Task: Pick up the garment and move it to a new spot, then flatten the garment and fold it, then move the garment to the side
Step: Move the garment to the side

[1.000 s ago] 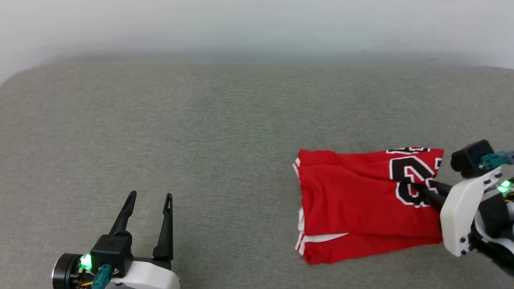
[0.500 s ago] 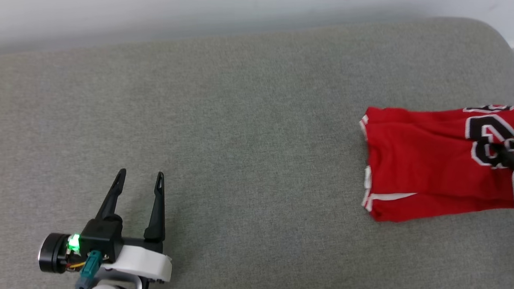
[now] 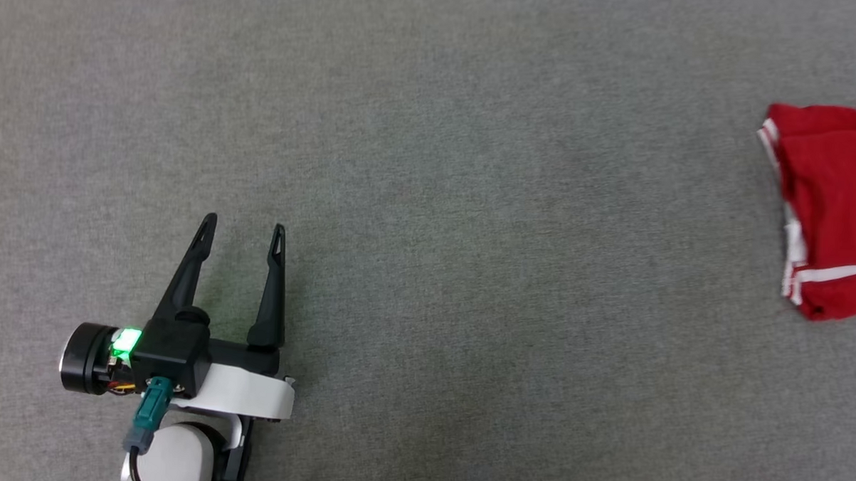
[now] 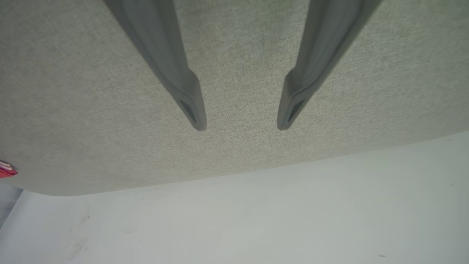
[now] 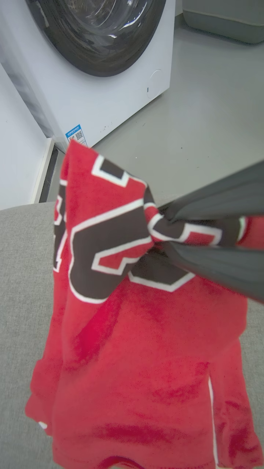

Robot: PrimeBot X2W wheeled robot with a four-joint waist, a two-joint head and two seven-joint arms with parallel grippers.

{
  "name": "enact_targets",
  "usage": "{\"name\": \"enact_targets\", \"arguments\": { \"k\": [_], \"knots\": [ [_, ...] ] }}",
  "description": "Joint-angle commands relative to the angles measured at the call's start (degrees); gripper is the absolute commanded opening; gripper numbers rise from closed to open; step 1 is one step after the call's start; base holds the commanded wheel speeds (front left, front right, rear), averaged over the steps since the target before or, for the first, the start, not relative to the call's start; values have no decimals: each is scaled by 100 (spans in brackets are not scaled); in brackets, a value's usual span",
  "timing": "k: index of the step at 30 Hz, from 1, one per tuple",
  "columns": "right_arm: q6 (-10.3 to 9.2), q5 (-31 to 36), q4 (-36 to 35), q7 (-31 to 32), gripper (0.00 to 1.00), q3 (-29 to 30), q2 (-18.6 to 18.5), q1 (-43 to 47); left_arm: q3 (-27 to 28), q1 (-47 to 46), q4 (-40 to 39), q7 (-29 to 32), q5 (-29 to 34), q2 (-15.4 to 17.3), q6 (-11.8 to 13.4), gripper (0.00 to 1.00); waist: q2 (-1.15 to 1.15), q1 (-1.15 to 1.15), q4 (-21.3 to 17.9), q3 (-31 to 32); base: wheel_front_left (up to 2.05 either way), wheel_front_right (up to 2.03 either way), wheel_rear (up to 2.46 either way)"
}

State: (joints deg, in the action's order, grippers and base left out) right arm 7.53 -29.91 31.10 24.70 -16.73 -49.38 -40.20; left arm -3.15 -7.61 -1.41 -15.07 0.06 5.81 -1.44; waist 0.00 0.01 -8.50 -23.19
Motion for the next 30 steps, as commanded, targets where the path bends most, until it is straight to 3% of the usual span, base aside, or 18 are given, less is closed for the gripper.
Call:
{"name": "enact_targets", "arguments": {
  "k": [1, 11, 12, 13, 20, 30],
  "knots": [
    [-9, 107, 264, -43, 0, 186, 51, -203, -15, -105, -51, -12, 18, 14, 34, 100, 0, -1, 123, -229, 0, 0, 0],
    [-9, 766, 1264, -243, 0, 830, 503, -644, -43, -211, -61, -12, -23, 37, 94, 100, 0, -1, 219, -383, 0, 0, 0],
    [-9, 829, 1325, -294, 5, 891, 551, -680, -37, -199, -42, -12, -26, 37, 105, 100, 0, -1, 214, -349, 0, 0, 0],
    [-9, 890, 1373, -337, 100, 940, 618, -700, -31, -177, -25, -12, -29, 35, 110, 100, 0, -1, 208, -306, 0, 0, 0],
    [-9, 1352, 1452, -706, 100, 1077, 663, -582, -55, 18, 51, -12, -106, -20, 168, 100, 0, -1, 232, 237, 0, 0, 0],
    [-9, 1568, 561, -2170, 100, 1565, 1022, -144, -31, 531, 160, -12, -228, -120, 286, 100, 0, -1, 345, 1061, 0, 0, 0]
  ]
}}
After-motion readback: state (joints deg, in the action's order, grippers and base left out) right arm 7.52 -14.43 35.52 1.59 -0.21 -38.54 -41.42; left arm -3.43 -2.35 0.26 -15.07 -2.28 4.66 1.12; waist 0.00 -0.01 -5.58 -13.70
